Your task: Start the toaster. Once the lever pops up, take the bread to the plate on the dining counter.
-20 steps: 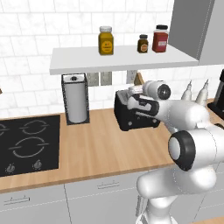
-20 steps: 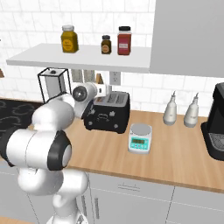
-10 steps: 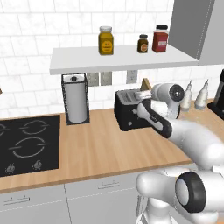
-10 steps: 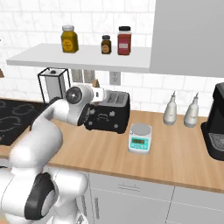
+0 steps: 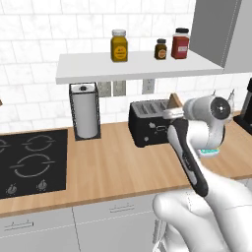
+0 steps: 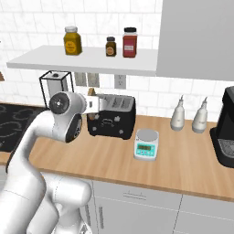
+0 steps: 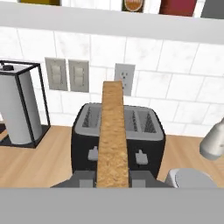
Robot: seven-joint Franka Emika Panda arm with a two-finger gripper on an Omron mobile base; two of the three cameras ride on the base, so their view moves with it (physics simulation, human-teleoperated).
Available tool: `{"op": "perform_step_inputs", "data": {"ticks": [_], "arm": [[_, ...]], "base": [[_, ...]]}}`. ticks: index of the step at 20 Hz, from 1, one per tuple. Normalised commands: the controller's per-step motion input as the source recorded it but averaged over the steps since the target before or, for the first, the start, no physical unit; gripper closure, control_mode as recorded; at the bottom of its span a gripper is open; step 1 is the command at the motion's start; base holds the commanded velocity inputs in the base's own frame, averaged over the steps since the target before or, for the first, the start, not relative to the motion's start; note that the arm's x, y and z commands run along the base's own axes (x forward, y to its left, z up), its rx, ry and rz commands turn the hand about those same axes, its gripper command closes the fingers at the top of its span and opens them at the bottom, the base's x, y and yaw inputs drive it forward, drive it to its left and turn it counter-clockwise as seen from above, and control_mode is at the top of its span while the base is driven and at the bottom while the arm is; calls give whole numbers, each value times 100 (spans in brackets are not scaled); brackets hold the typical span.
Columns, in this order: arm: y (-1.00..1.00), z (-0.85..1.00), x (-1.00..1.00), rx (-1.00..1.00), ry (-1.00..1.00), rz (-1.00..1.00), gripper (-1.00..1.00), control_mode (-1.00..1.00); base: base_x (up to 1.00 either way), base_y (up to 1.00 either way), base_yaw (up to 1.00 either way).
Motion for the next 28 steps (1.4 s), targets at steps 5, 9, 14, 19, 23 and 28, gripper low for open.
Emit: {"op": "perform_step_inputs", "data": {"ticks": [5,9,14,19,23,28], "arm": [[5,38,-90,3,1,2,100,-100],[22,34,-79,5,12,1,100,-100],[22,16,-76,1,10,0,100,-100],[0,0,-17,0,1,0,100,-100],[0,0,0,0,0,0,100,-100],[0,0,0,0,0,0,100,-100]], "base": [[0,0,0],[0,0,0],[0,0,0],[0,0,0],[0,0,0],[0,0,0]]}}
